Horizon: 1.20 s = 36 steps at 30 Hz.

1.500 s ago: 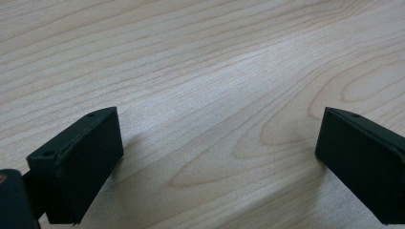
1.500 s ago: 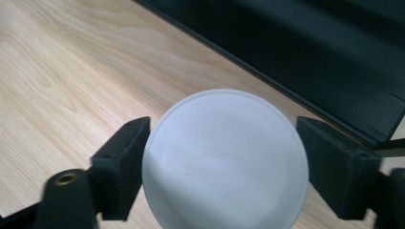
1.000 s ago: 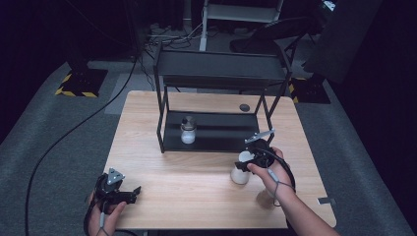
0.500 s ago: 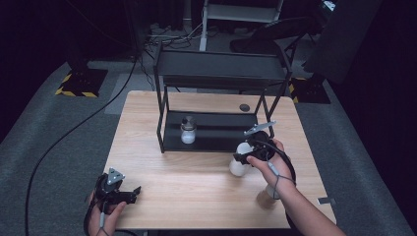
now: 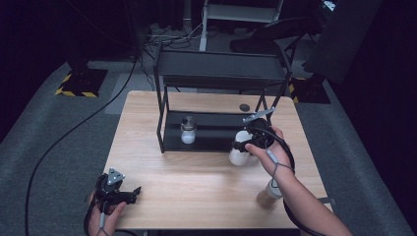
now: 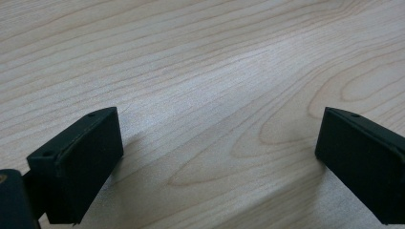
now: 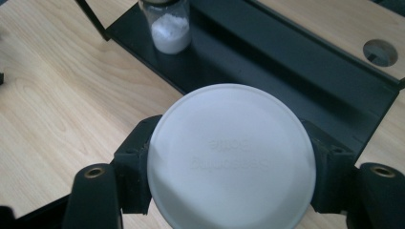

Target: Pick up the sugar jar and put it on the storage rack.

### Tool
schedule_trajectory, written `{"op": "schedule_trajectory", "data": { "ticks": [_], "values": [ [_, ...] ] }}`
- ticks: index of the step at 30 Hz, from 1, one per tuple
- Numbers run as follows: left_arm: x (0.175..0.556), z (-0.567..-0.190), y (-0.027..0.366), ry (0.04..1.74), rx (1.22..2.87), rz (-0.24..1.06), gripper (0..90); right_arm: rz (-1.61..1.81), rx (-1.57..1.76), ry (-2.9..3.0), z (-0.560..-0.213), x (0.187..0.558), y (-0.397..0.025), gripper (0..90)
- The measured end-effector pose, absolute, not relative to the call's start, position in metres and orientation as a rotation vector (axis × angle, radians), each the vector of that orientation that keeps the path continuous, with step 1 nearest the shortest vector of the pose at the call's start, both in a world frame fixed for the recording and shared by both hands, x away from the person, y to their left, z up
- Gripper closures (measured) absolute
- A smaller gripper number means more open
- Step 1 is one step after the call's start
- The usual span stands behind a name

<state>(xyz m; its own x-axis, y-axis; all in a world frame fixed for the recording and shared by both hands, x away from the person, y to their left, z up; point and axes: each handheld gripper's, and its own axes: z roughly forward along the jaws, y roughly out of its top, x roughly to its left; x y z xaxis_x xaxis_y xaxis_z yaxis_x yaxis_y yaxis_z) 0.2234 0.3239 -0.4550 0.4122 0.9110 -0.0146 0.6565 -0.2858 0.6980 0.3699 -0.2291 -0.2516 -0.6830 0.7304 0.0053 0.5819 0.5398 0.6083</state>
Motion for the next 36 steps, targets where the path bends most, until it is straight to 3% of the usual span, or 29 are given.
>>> {"op": "schedule_trajectory", "data": {
  "ticks": [14,36],
  "values": [
    [0.223,-0.455,0.324,1.326,2.041,0.522,1.7,0.882,1.079,2.507,-0.246,0.4,-0.205,33.4],
    [0.223,-0.455,0.324,1.326,2.04,0.522,1.7,0.858,1.081,2.527,-0.268,0.449,-0.159,33.5]
  ]
}}
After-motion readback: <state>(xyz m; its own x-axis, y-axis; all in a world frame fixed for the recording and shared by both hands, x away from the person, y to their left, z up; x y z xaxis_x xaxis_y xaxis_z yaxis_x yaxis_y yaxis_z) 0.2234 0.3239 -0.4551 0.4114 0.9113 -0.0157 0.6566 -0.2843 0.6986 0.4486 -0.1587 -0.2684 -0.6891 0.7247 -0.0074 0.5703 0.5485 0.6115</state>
